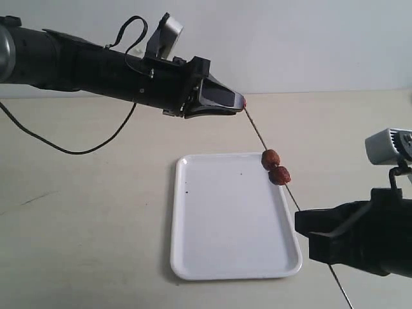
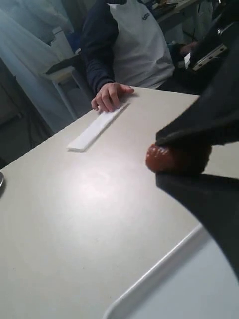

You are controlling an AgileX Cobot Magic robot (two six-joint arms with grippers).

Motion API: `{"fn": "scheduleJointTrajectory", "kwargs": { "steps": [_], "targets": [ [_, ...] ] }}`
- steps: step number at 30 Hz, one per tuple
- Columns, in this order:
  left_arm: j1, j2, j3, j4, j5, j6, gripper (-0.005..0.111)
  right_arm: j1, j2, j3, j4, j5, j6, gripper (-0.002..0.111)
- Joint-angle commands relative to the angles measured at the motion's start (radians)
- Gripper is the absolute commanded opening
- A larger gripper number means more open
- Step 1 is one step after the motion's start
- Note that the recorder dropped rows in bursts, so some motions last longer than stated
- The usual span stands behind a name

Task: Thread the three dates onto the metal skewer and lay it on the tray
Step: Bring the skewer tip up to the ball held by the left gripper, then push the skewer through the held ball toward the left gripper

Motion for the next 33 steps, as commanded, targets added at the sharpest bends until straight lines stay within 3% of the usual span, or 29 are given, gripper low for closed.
{"fn": "scheduleJointTrajectory", "kwargs": {
  "steps": [1,17,33],
  "targets": [
    [-0.007,-0.004,0.001,-0.011,0.031,0.030,0.021,0.000,-0.006,0.003,0.010,0.031,0.023,0.000],
    [-0.035,-0.004,0.001,-0.010,0.047,0.185,0.021,0.000,-0.006,-0.006,0.086,0.071,0.054,0.000],
    [-0.044,-0.004,0.001,-0.013,0.073,0.212,0.021,0.000,-0.006,-0.078,0.086,0.005,0.138,0.000]
  ]
}}
